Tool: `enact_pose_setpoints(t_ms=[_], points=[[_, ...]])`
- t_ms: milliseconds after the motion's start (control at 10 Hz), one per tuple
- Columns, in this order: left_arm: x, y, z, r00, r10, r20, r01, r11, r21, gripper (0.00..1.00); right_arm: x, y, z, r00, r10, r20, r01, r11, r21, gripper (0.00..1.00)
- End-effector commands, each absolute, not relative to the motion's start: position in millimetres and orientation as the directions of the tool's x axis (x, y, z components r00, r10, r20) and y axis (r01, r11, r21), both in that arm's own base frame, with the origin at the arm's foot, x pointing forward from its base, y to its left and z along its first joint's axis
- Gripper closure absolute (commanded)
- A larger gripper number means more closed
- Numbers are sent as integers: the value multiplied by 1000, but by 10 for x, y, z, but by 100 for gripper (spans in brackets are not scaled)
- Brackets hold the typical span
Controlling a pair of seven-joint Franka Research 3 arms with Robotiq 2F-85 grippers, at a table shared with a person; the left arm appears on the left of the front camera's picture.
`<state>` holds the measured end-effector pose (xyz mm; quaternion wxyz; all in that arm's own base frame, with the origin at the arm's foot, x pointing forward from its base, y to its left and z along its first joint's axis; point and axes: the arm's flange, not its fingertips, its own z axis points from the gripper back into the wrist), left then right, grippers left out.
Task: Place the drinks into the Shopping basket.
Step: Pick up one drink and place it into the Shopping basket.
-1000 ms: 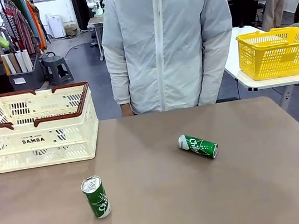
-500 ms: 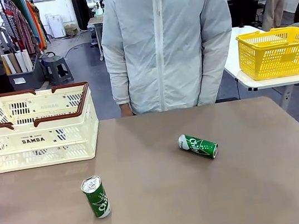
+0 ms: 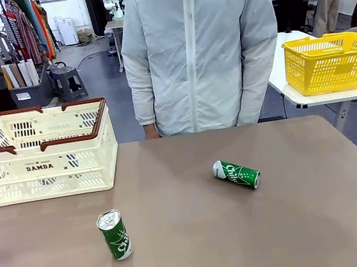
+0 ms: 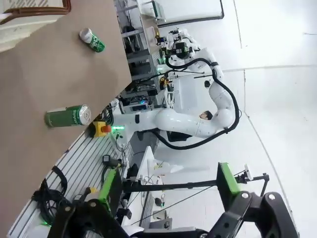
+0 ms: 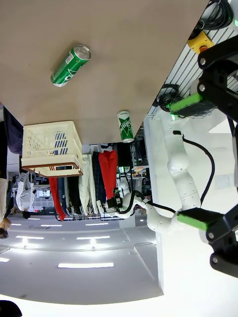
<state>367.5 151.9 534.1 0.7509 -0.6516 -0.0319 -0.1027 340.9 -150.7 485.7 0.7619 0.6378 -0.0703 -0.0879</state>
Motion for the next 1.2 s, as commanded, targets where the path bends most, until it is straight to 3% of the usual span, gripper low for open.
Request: enact_pose_setpoints(t_ms=[0,800,1100], points=[[3602,1524,5499,971,-124,202,217,114,-970,0,3398,-1508,4903,976,-217,-21,60,173,983,0],[3607,1524,5464,971,-126,202,217,124,-968,0,3398,-1508,4903,976,-217,-21,60,173,983,0],[3189,160,6002,975,-184,123,198,482,-853,0,3398,-1508,4903,976,-217,-21,60,173,983,0]])
